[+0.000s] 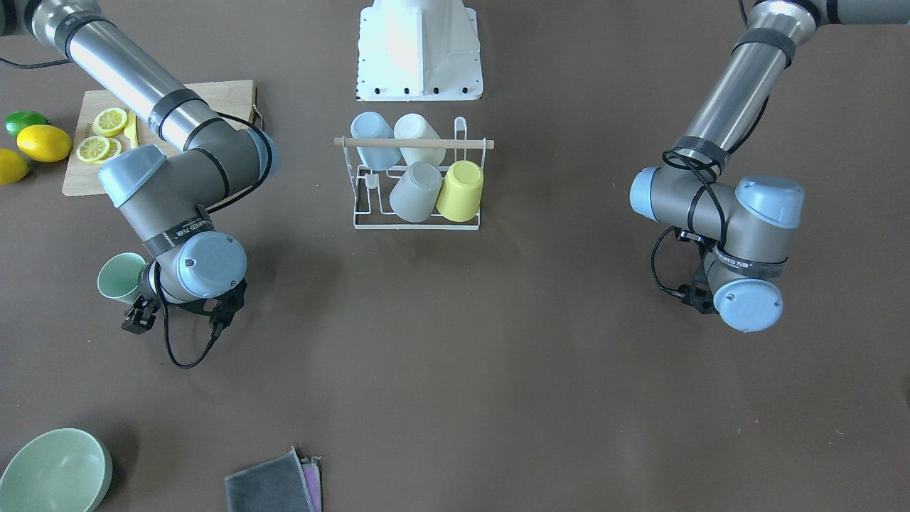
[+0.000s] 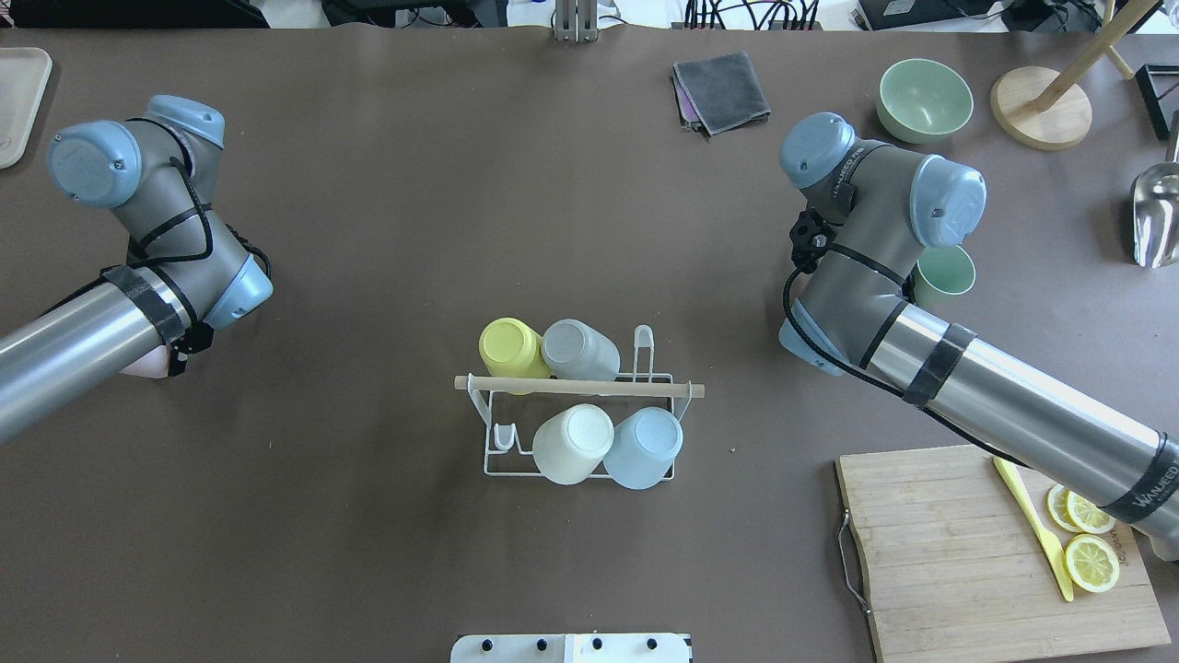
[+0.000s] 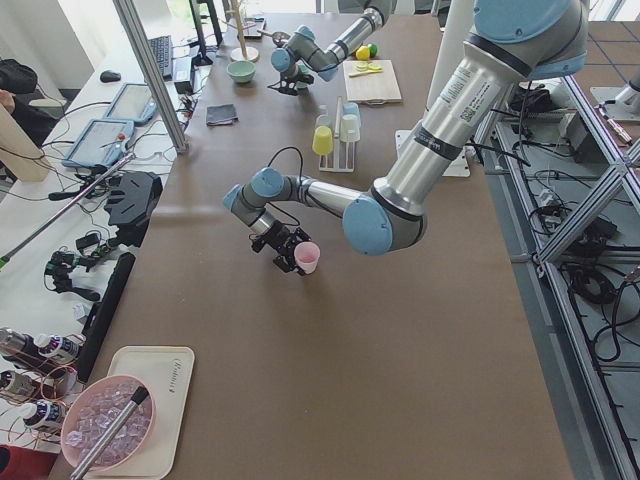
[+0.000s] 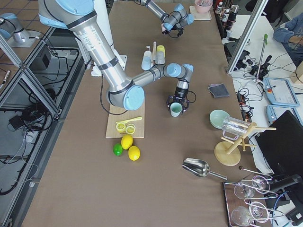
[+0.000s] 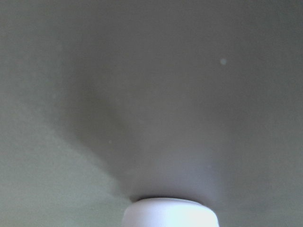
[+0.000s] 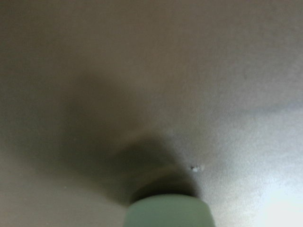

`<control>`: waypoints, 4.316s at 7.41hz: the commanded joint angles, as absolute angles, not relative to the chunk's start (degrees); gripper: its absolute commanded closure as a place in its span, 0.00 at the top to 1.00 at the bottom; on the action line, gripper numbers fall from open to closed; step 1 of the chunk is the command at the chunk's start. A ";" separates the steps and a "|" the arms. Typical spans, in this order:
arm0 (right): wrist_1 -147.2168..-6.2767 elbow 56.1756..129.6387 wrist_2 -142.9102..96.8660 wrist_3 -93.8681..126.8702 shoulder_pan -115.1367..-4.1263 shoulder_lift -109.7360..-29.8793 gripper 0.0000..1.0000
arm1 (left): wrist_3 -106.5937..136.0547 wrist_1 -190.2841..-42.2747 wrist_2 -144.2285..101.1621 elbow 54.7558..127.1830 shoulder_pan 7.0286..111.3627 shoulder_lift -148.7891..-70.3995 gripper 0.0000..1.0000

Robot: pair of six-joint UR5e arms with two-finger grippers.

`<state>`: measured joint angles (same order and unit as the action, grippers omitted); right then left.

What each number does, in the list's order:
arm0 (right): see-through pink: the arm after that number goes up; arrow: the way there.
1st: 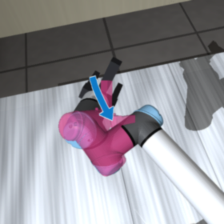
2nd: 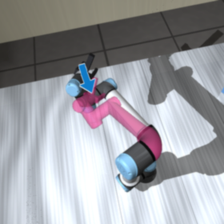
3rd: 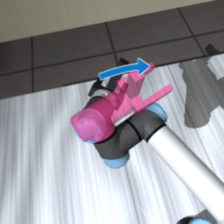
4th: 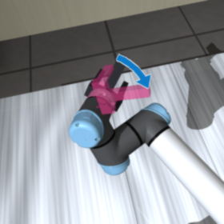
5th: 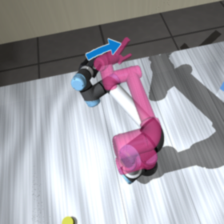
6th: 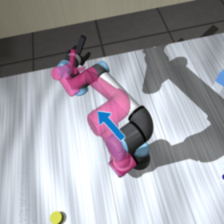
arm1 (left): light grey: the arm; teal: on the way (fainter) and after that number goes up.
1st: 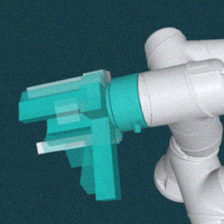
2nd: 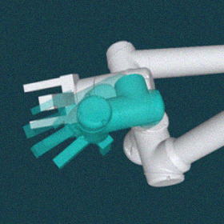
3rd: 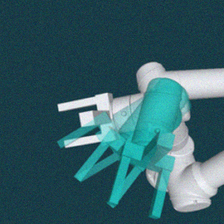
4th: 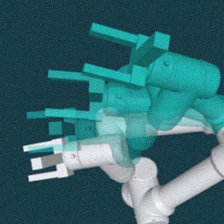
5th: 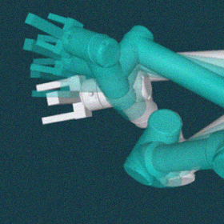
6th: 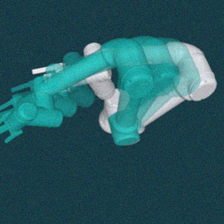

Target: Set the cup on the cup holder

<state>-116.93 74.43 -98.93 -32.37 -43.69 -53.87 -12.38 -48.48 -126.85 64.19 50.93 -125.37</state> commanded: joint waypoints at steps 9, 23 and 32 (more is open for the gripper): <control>-116.19 74.71 -99.05 -33.14 -44.38 -55.11 0.99 | -17.84 -41.54 -127.27 86.48 62.66 -124.28 0.00; -116.81 79.25 -98.96 -33.05 -44.73 -57.29 0.00 | 43.04 -150.24 -107.04 94.37 52.15 -116.90 0.00; -125.64 99.22 -101.60 -32.34 -50.55 -66.37 0.00 | 34.69 -175.32 -66.84 107.93 17.72 -110.22 0.00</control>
